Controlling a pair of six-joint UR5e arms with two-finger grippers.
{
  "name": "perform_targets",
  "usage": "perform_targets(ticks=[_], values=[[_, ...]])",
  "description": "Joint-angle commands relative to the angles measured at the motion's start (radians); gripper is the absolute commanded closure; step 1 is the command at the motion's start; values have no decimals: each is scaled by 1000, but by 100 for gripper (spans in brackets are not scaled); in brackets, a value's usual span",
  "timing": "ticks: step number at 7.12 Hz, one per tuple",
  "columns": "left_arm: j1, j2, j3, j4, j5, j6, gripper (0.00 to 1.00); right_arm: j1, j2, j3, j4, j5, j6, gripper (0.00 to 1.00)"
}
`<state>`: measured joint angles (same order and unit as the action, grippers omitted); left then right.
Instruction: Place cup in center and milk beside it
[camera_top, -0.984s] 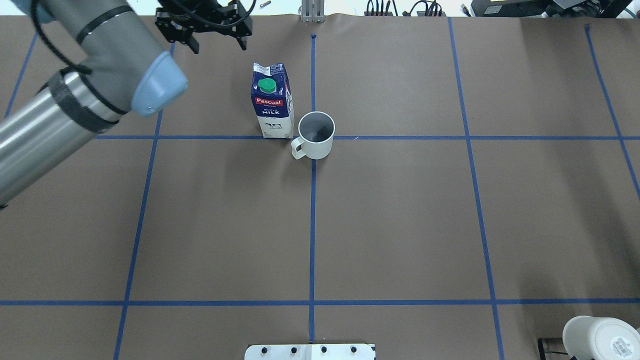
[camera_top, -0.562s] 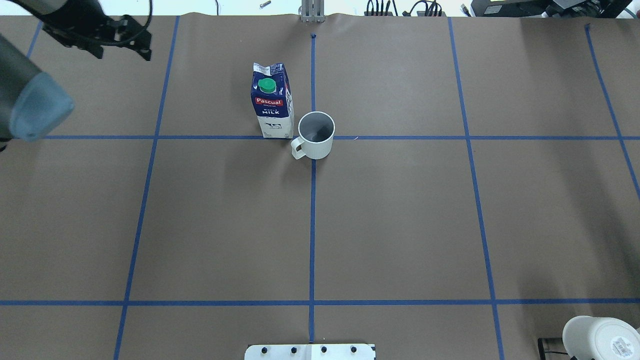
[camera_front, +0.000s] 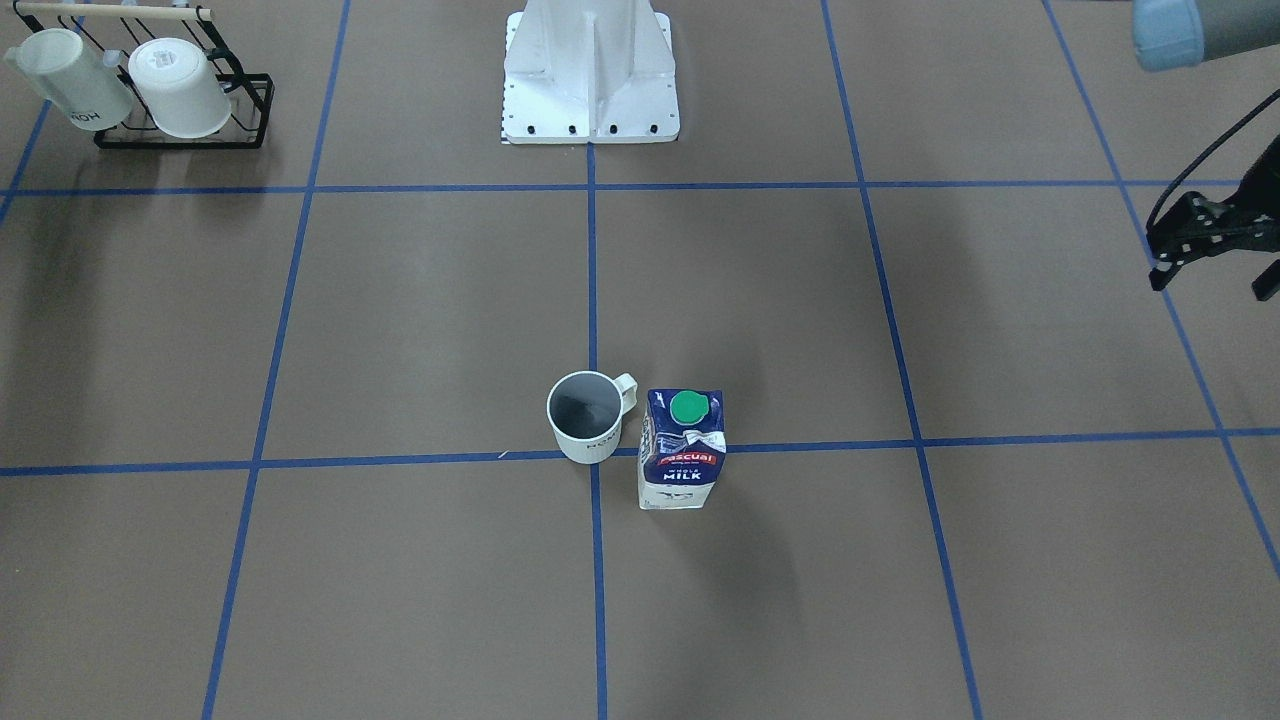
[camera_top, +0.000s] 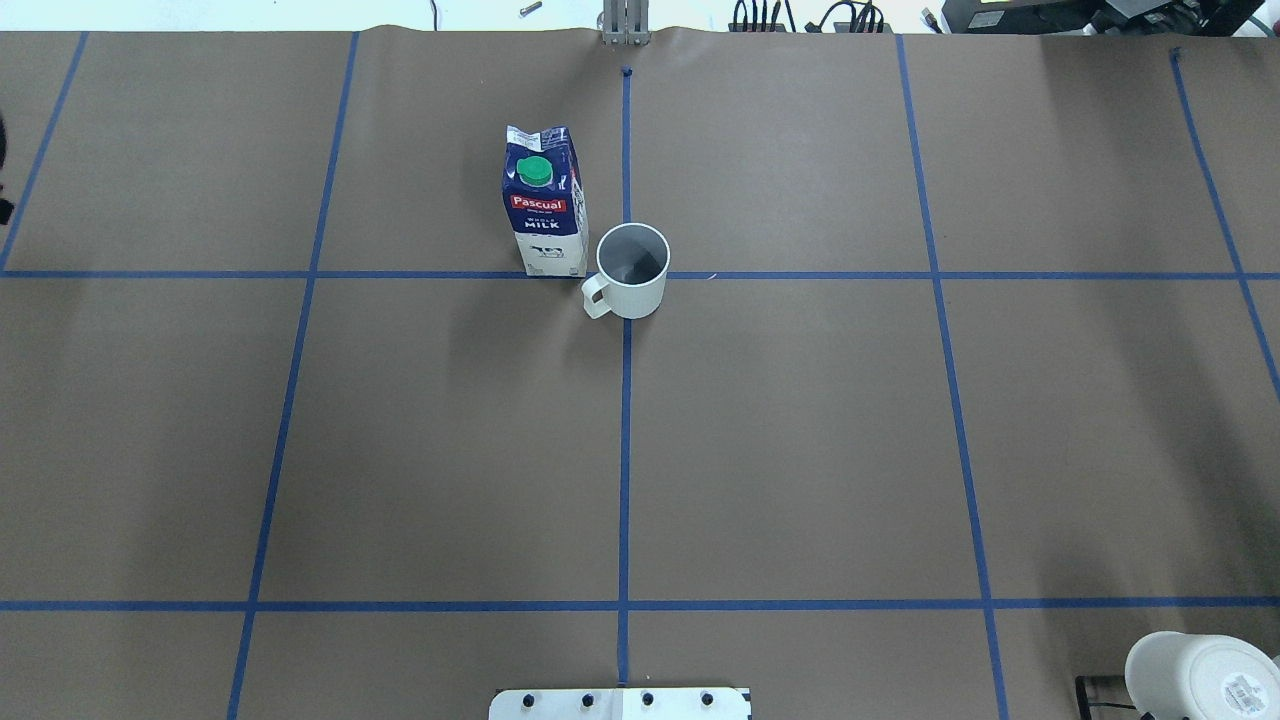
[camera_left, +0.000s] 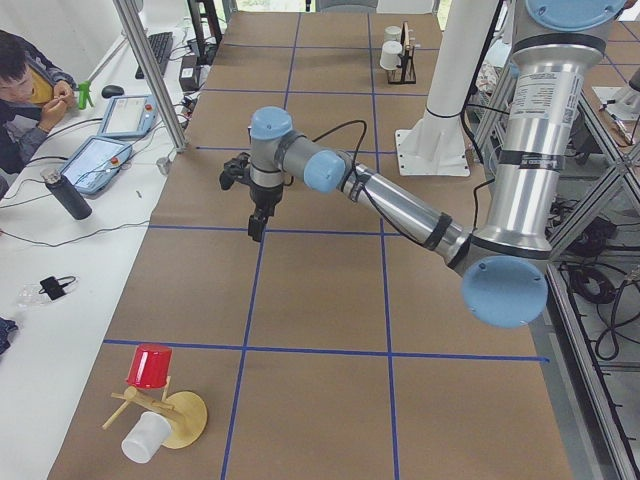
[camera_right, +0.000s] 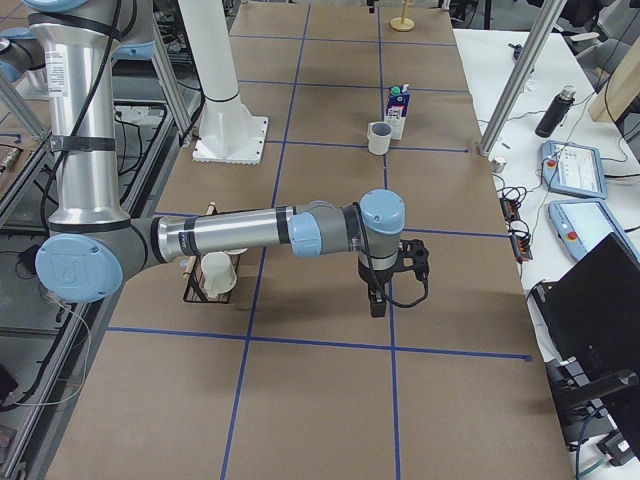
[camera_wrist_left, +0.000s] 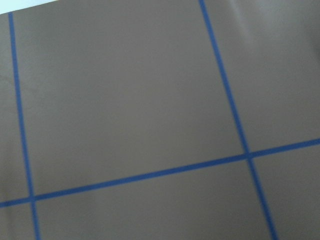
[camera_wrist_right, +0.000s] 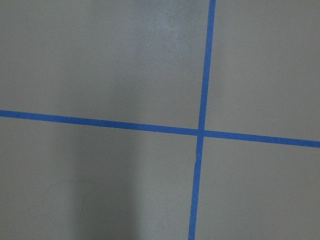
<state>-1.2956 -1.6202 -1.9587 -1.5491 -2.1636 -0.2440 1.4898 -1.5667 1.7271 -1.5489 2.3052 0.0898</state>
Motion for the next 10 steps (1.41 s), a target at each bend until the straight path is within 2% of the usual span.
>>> perform_targets(ticks=[1,2,4,7,10], values=[[-136,109,20,-13,-68,95,2,-17,5,18,1,10,2,0],[-157,124,38,-22,-143,156,2,-26,7,28,1,13,16,0],[-156,143,41,-23,-145,141,2,-75,13,34,3,4,96,0],[-149,109,69,-28,-148,-65,2,-76,2,74,0,0,84,0],[-152,138,55,-129,-148,-72,2,-74,-12,72,0,-3,48,0]])
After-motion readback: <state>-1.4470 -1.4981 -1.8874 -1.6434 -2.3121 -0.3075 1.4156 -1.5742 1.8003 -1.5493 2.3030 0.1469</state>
